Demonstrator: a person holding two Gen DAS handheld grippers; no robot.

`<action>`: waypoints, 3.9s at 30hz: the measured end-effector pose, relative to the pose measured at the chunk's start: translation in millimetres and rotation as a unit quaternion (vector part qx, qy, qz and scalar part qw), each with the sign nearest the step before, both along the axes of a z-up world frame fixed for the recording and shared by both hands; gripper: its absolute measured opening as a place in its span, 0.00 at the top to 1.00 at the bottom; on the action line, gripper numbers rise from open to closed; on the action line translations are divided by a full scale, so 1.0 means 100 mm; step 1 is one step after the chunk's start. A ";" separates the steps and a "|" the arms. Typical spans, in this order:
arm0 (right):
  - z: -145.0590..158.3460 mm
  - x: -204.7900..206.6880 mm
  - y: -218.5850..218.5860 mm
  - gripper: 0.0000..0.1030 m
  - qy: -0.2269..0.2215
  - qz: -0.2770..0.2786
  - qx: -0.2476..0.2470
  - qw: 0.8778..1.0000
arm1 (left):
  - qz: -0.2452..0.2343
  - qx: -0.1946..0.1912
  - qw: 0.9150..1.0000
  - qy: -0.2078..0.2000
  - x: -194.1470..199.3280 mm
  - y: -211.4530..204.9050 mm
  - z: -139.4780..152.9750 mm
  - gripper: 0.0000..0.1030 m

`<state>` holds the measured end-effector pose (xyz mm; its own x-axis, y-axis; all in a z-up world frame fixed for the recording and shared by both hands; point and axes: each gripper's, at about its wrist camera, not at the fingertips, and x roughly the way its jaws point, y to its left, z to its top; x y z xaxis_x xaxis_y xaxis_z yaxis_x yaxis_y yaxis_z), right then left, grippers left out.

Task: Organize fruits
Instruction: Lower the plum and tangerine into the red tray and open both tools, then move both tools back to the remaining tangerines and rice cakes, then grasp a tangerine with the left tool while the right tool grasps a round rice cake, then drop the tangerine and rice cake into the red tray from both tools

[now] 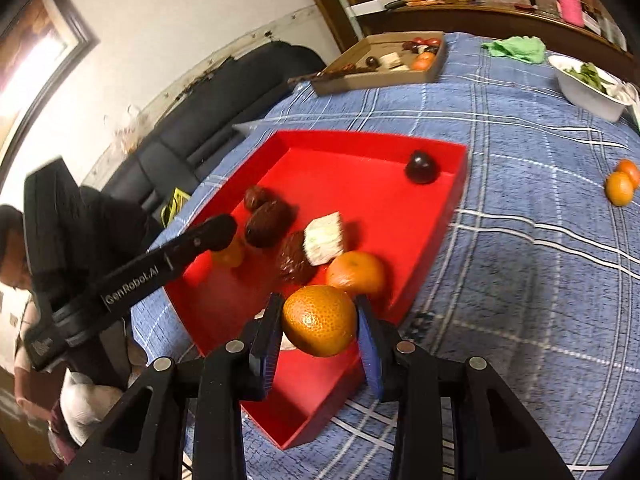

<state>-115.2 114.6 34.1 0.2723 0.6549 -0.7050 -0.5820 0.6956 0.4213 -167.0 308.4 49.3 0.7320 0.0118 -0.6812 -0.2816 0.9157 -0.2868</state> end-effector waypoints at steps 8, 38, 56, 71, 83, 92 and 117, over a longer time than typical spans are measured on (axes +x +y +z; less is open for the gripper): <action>0.02 -0.07 0.06 0.60 -0.014 0.006 -0.009 1.000 | 0.015 0.012 1.000 -0.018 -0.06 -0.06 0.15 0.29; 0.12 -0.09 -0.74 0.50 -0.037 -0.078 0.004 0.996 | -0.005 0.194 0.981 0.005 0.12 -1.02 0.43 0.17; 0.08 0.27 -2.03 0.48 -0.055 -0.226 -0.068 0.970 | -0.090 0.090 0.992 0.005 0.41 -1.08 0.53 0.18; -0.12 1.28 -2.41 0.49 -0.054 -0.283 -0.101 0.952 | -0.191 0.047 0.980 0.021 1.43 -2.05 0.28 0.18; -0.25 1.35 -2.30 0.66 -0.050 -0.250 -0.100 0.962 | -0.241 0.095 0.965 0.048 2.14 -2.64 -0.15 0.18; -0.18 1.31 -2.51 0.66 -0.051 -0.288 -0.105 0.951 | -0.268 0.091 0.958 0.048 2.32 -2.80 -0.25 0.20; -0.12 1.16 -2.42 0.65 -0.047 -0.261 -0.036 0.964 | -0.185 0.032 0.982 -0.013 1.29 -1.80 0.40 0.70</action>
